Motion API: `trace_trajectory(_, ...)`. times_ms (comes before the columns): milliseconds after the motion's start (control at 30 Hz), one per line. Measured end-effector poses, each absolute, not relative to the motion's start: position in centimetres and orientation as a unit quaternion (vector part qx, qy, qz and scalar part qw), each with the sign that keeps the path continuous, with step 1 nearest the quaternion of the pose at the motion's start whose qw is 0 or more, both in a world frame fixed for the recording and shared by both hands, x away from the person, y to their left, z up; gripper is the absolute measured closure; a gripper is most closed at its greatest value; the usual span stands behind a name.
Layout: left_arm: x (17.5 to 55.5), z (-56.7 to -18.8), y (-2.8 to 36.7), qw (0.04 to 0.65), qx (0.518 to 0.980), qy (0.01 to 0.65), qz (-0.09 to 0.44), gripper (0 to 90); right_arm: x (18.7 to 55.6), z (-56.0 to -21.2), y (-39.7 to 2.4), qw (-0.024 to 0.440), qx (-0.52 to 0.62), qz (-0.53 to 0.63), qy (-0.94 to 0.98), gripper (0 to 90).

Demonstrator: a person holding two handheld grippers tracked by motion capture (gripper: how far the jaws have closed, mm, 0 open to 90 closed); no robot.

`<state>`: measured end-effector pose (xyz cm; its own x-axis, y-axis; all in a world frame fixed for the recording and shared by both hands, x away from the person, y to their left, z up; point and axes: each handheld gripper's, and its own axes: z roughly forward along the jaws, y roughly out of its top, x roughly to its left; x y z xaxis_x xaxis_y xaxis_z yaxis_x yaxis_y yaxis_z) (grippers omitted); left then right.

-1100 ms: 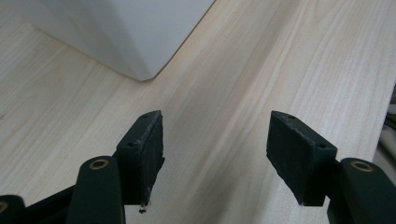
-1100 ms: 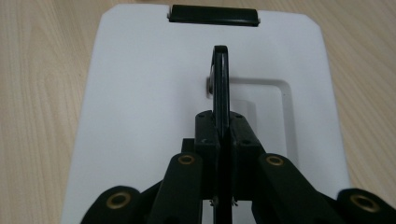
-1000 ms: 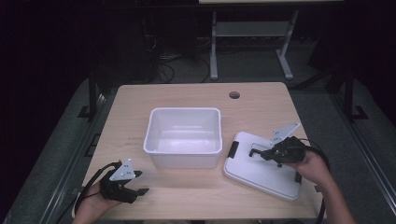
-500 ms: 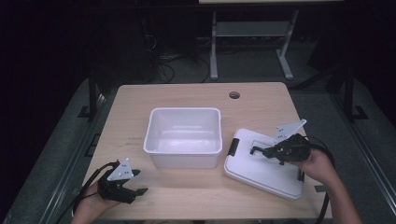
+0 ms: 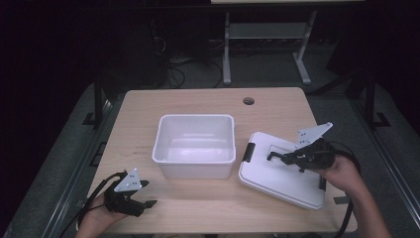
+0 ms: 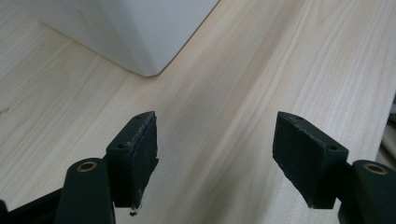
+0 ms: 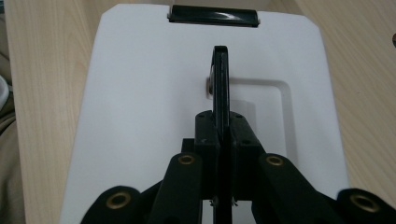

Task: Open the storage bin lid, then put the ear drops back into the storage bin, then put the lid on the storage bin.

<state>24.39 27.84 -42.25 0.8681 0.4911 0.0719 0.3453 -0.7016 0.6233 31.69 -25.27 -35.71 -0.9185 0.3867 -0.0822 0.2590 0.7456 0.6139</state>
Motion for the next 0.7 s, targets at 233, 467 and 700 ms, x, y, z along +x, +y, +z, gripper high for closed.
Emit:
trace_trajectory(233,24.4,-42.3,27.8,0.308,0.916,0.226,0.119,30.2,31.7,-35.4,-25.2,0.097,0.17,0.309,0.931,83.8)
trace_trajectory(467,24.5,-42.3,27.7,0.309,0.916,0.227,0.117,30.2,31.7,-34.9,-25.5,0.095,0.171,0.312,0.93,83.9)
trace_trajectory(700,24.5,-42.3,27.9,0.313,0.915,0.227,0.116,30.2,31.4,-33.7,-26.1,0.091,0.172,0.316,0.928,83.9)
